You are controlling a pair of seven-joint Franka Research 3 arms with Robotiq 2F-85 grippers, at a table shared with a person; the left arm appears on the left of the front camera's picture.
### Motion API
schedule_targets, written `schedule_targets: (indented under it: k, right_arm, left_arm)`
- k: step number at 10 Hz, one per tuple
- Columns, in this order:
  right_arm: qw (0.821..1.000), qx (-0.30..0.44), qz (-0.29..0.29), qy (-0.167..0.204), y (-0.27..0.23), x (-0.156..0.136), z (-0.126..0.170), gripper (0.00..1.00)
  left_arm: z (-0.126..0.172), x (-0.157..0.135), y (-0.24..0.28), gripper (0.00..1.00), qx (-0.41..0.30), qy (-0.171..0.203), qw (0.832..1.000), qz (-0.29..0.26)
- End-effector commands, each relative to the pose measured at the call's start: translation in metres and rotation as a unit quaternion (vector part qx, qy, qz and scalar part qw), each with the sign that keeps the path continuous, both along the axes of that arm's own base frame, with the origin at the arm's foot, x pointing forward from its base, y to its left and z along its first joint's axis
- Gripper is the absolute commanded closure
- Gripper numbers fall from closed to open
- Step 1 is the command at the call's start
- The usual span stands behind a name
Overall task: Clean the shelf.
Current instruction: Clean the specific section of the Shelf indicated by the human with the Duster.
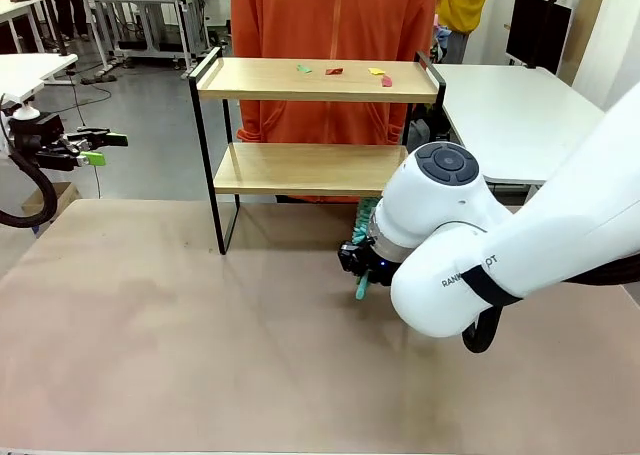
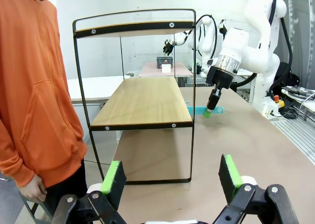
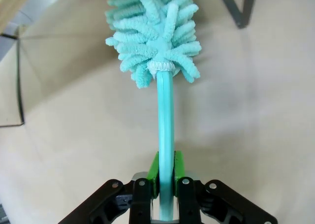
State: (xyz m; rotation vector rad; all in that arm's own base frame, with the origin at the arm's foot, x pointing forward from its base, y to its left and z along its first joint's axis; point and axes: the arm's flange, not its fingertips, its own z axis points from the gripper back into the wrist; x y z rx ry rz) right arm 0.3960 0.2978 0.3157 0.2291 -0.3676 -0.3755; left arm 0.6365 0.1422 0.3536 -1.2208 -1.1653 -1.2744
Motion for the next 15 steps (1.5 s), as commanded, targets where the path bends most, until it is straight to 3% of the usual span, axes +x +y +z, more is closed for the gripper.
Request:
schedule_targets:
  k: [1, 4, 6, 7, 12, 15]
  right_arm:
    - [0.999, -0.017, -0.041, 0.026, -0.045, -0.062, 0.062, 0.87]
    - [0.995, -0.047, -0.081, 0.017, -0.075, -0.085, 0.083, 0.87]
    - [0.997, -0.033, -0.069, -0.023, -0.075, -0.094, 0.089, 0.87]
    - [0.998, -0.036, -0.051, 0.012, -0.025, 0.003, -0.004, 0.87]
    - [0.998, -0.032, -0.05, 0.003, -0.023, -0.004, 0.0, 0.87]
    - [0.998, -0.04, 0.044, -0.019, -0.039, -0.032, 0.031, 0.87]
  left_arm:
    - [0.003, -0.002, -0.001, 0.0, 0.002, -0.001, 1.0, -0.002]
    - [0.003, -0.002, -0.001, 0.0, 0.002, -0.001, 1.0, -0.002]
    - [0.003, -0.002, -0.001, 0.0, 0.002, -0.001, 1.0, -0.002]
    - [0.003, -0.002, -0.001, 0.0, 0.002, -0.001, 1.0, -0.002]
    - [0.003, -0.002, -0.001, 0.0, 0.002, -0.001, 1.0, -0.002]
    - [0.003, -0.002, -0.001, 0.0, 0.002, -0.001, 1.0, -0.002]
